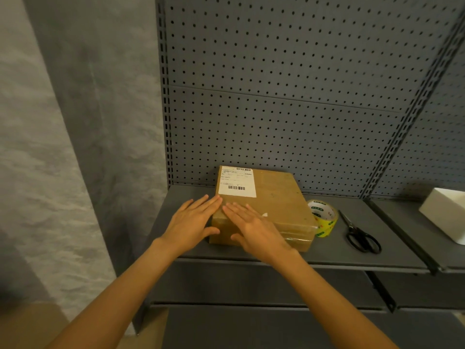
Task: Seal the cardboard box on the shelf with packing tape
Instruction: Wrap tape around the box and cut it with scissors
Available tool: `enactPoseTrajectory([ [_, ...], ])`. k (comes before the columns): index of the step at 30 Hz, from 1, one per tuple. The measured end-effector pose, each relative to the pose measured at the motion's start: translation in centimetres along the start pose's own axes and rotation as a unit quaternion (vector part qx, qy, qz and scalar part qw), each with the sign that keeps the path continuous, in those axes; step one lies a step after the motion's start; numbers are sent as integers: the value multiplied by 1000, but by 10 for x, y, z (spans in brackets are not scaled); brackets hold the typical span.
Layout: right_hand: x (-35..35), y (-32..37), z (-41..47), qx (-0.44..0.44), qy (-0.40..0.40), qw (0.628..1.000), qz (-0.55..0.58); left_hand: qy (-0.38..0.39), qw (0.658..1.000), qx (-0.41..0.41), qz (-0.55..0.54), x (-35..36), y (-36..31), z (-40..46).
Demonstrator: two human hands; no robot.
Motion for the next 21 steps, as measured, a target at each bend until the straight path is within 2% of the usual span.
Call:
enactPoseTrajectory([
  [5, -6, 1, 8, 49, -46, 997, 31, -23, 1000, -3, -4, 0, -3, -1],
  [11, -2, -8, 12, 115, 37, 993, 13, -68, 998, 8, 15, 1, -6, -4],
  [15, -8, -17, 16, 118, 106, 987, 6, -87, 995, 25, 41, 0, -6, -3],
  [21, -6, -14, 13, 132, 102, 986, -2, -125, 989, 64, 56, -7, -14, -6],
])
Point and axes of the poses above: each hand's wrist, its own z-axis towards the middle knuckle, its own x-axis out of the palm, y = z × x, the point moved 3 cm from there along z, towards the middle knuckle, and after that the axes turned 6 degrees about x, right-handed, at the moved point
